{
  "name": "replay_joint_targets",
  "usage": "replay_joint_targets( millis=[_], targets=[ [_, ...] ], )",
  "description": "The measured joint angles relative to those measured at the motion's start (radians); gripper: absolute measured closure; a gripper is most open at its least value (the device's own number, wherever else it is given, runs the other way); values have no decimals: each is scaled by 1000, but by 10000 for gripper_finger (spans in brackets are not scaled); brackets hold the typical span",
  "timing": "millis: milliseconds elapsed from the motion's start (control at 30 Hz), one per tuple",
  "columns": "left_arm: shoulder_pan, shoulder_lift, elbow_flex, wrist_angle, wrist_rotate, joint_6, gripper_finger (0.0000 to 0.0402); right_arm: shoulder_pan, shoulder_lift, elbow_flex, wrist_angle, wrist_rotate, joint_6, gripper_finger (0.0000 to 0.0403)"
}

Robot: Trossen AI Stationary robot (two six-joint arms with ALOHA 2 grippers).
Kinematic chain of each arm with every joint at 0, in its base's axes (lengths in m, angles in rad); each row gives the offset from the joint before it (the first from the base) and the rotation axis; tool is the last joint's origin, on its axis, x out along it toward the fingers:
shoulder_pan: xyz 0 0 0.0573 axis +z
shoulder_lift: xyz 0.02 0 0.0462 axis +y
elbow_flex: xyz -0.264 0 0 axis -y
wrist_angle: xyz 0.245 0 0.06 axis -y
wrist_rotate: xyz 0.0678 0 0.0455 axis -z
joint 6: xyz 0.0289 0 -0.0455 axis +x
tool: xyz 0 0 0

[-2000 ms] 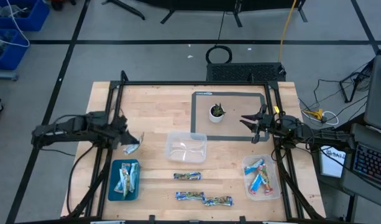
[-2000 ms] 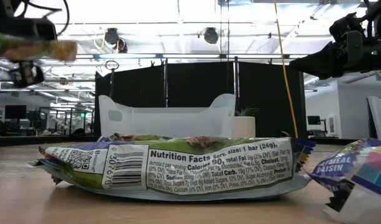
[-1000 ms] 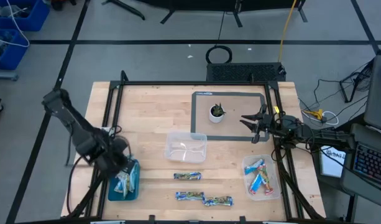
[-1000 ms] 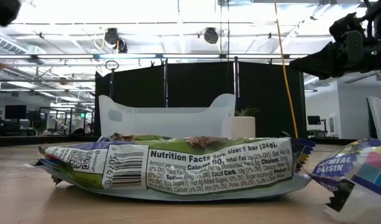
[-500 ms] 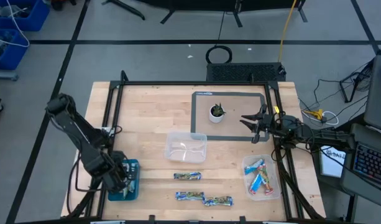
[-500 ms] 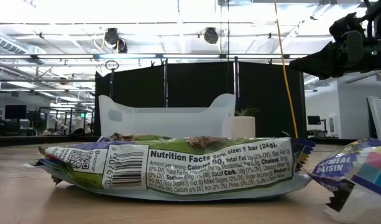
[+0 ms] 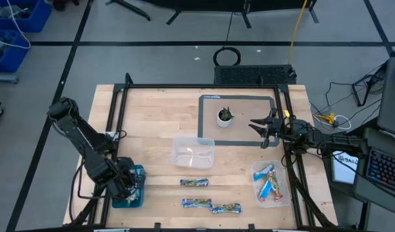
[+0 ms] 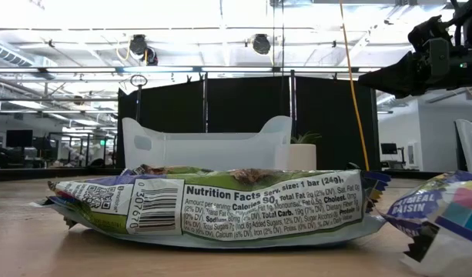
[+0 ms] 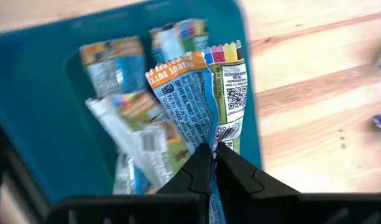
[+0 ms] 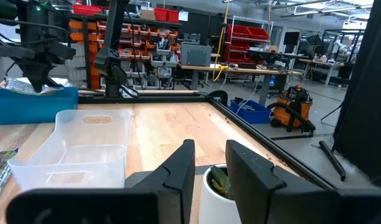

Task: Pick and place Granola Bars by type
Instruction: Put the orange granola bar into the blue bin, then put the blue granola bar into the left transparent bin

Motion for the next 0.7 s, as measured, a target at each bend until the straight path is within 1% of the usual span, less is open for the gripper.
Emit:
replay_joint_targets(
  millis=[100,267,400,600,700],
  targets=[
    [0,0,0,7,-31,29,382,0,0,0,0,0,0,321],
    [0,0,0,8,-30,31,382,0,0,0,0,0,0,321],
    [0,0,0,11,-29,31,366,0,0,0,0,0,0,321],
    [0,0,0,3,-21,32,329,0,0,0,0,0,0,321],
    [0,0,0,-10,-42,89,314,0,0,0,0,0,0,321]
  ],
)
